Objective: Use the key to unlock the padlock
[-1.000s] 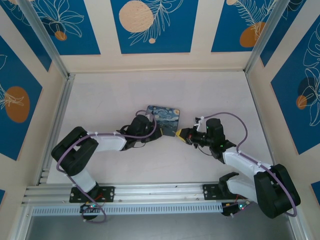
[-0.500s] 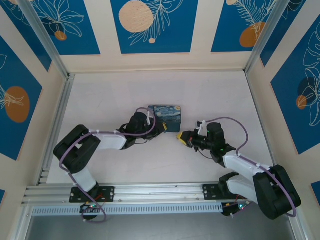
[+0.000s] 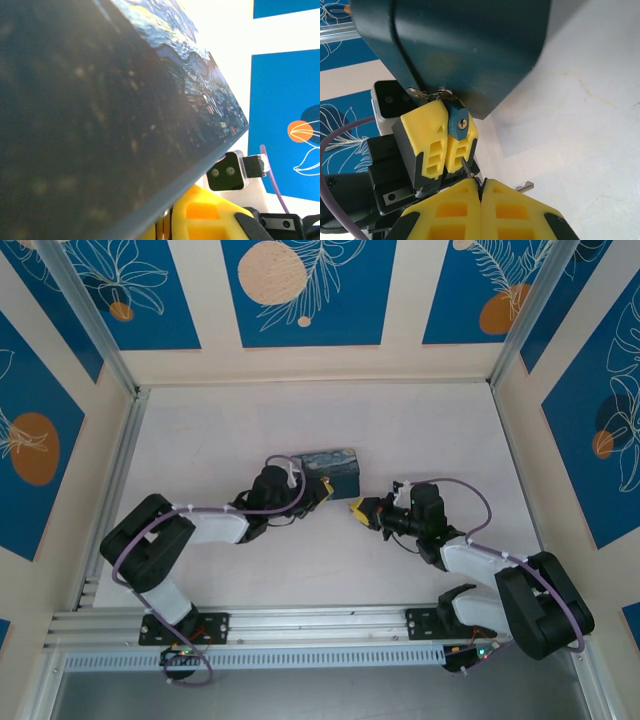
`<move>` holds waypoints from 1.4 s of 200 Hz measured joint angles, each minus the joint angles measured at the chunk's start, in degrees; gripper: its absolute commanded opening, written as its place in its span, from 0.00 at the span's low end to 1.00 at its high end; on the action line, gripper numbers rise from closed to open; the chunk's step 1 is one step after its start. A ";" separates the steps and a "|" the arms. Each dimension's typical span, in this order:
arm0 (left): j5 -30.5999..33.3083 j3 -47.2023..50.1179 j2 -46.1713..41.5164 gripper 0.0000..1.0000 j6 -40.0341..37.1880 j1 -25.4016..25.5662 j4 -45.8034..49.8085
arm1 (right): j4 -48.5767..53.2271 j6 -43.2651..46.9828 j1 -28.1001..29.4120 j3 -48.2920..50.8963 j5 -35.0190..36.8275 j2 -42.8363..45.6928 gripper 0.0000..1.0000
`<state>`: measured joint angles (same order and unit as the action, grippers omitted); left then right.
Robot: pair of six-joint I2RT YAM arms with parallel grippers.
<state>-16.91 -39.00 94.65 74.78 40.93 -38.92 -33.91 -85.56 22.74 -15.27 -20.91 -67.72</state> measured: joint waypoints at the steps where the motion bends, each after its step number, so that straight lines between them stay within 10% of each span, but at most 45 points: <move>1: 0.00 0.02 0.00 0.00 0.24 0.00 -0.04 | 0.00 -0.02 0.02 0.00 0.00 0.00 0.00; 280: 0.42 0.50 1.14 0.00 5.70 0.00 -6.12 | -5.53 -1.22 0.57 -6.25 -1.60 -10.51 0.00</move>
<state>-16.49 -38.50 95.79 80.49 40.93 -45.04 -39.44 -86.78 23.31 -21.52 -22.50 -78.24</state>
